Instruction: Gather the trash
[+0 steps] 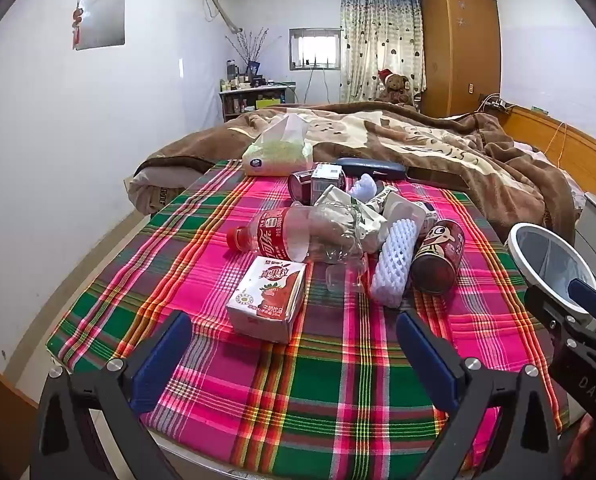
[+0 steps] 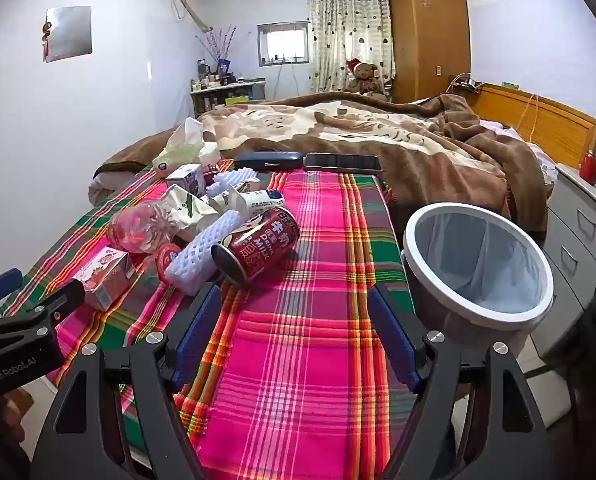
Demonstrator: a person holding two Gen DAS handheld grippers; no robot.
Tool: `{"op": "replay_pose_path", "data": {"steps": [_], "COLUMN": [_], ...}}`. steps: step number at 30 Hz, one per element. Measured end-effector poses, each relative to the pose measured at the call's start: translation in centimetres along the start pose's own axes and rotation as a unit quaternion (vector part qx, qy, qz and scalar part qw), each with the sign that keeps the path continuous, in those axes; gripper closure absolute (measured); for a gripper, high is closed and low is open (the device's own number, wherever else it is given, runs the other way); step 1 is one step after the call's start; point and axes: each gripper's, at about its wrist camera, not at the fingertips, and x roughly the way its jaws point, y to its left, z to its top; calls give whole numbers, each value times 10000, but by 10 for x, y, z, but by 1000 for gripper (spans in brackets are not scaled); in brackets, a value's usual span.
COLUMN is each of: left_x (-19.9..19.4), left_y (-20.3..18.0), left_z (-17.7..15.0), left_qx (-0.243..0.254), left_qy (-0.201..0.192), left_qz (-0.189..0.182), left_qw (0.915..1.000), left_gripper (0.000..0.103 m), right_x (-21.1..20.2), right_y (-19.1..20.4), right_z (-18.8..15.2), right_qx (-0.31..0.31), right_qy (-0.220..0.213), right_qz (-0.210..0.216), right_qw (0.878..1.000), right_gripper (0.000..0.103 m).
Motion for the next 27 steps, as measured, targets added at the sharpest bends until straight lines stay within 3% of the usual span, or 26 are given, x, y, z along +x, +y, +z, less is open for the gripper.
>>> {"op": "replay_pose_path", "data": {"steps": [27], "left_x": [1], "left_y": [1], "left_z": [-1], "left_qx": [-76], "left_qy": [53], "left_qz": [-50], "left_qw": [9999], "left_gripper": [0], "right_x": [-2], "right_y": [-2], "right_z": [-1], "right_qx": [36], "right_qy": [12], "right_qz": [-24], "right_qw": [10000], "right_gripper": [26]}}
